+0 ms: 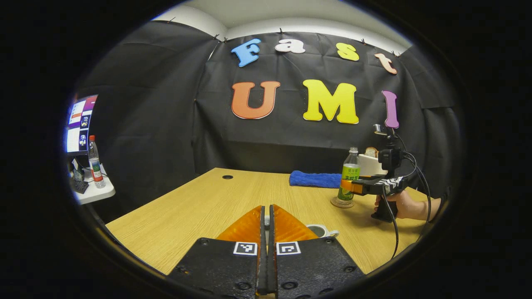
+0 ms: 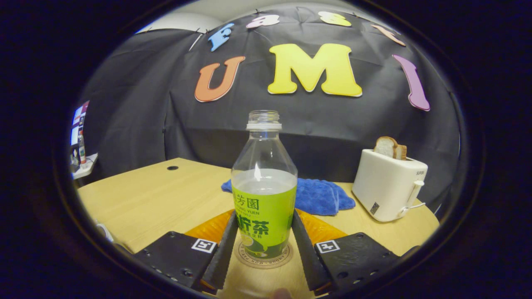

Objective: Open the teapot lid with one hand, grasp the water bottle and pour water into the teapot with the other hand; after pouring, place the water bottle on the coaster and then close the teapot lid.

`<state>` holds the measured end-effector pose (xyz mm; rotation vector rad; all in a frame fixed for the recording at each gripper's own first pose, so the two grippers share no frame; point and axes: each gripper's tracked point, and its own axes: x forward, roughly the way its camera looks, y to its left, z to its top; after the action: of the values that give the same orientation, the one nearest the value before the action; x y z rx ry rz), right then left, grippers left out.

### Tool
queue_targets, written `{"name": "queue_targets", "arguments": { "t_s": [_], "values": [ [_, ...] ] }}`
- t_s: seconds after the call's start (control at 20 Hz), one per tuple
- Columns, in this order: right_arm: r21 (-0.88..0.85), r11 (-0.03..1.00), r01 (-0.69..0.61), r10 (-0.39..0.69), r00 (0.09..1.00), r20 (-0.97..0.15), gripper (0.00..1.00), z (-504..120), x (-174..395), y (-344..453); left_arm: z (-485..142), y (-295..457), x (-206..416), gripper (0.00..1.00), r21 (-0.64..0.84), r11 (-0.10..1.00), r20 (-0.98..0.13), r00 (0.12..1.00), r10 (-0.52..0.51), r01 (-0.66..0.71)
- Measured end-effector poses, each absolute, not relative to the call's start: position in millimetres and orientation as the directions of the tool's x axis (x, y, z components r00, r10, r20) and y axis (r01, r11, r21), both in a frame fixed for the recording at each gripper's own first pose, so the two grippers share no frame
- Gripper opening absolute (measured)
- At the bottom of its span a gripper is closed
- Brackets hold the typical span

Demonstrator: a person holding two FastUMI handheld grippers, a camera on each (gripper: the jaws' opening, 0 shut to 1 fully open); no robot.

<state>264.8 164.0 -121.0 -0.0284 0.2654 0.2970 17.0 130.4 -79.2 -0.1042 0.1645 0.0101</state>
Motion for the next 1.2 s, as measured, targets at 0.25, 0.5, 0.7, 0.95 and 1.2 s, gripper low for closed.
{"name": "queue_targets", "arguments": {
  "t_s": [0.25,0.5,0.7,0.95,1.2],
  "values": [
    [0.018,0.96,-0.28,0.275,0.925,-0.261,0.73,-122,265,165,-78,130,17,0.03,-0.1,0.995,-0.16,0.987,-0.001,-0.015],
    [0.018,0.96,-0.278,0.273,0.927,-0.257,0.77,-120,261,166,-79,130,17,0.03,-0.107,0.994,-0.161,0.987,-0.004,-0.013],
    [-0.006,0.961,-0.275,0.268,0.941,-0.208,0.97,-103,250,163,-80,129,17,0.03,-0.102,0.995,-0.163,0.987,-0.012,-0.005],
    [0.013,0.957,-0.288,0.287,0.946,-0.15,0.96,-74,201,142,-76,110,20,0.03,-0.083,0.996,-0.157,0.987,-0.036,0.023],
    [-0.024,0.964,-0.265,0.262,0.962,-0.07,0.95,-50,128,97,-70,75,26,0.03,-0.088,0.994,-0.122,0.99,-0.075,0.064]
  ]
}}
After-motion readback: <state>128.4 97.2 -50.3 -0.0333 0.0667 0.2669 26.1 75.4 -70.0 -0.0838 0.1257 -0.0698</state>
